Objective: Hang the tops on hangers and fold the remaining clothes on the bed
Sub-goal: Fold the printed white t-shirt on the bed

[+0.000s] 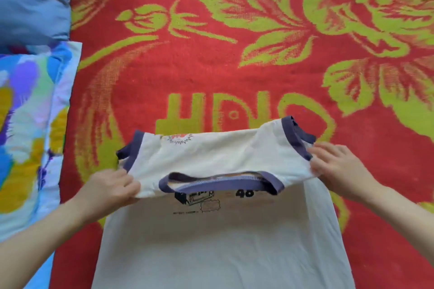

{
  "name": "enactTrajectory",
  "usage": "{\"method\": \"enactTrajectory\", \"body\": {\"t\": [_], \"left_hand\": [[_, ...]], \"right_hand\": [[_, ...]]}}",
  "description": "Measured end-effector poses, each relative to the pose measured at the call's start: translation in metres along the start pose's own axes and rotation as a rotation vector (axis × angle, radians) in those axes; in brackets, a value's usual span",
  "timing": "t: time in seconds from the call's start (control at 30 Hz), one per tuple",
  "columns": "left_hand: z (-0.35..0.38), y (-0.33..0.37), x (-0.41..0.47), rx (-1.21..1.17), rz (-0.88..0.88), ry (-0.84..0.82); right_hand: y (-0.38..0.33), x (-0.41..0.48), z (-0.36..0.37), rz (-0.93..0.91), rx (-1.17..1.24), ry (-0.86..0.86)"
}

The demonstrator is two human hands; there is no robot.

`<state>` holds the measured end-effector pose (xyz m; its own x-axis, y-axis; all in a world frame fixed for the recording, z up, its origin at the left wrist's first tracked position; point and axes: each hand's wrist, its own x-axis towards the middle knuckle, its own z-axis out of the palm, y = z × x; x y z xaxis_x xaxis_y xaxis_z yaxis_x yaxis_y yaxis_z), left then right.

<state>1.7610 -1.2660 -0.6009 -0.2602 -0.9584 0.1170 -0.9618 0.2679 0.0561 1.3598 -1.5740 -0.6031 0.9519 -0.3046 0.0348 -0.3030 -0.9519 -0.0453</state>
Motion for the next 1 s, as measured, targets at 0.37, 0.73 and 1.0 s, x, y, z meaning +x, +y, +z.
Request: {"method": "enactTrajectory", "body": {"t": [0.37, 0.73, 1.0], "left_hand": [[0.05, 0.064, -0.013, 0.116, -0.266, -0.342], [0.049, -0.017, 0.073, -0.755, -1.67, 0.087], [0.063, -0.052, 0.069, -0.74, -1.849, 0.426]], "right_hand": [[-0.066, -0.004, 0.032, 0.227, -0.115, -0.476], [-0.024, 0.091, 0.029, 1.23, 0.958, -0.042], [0.014, 0.093, 0.047, 1.395, 0.705, 0.113]]}}
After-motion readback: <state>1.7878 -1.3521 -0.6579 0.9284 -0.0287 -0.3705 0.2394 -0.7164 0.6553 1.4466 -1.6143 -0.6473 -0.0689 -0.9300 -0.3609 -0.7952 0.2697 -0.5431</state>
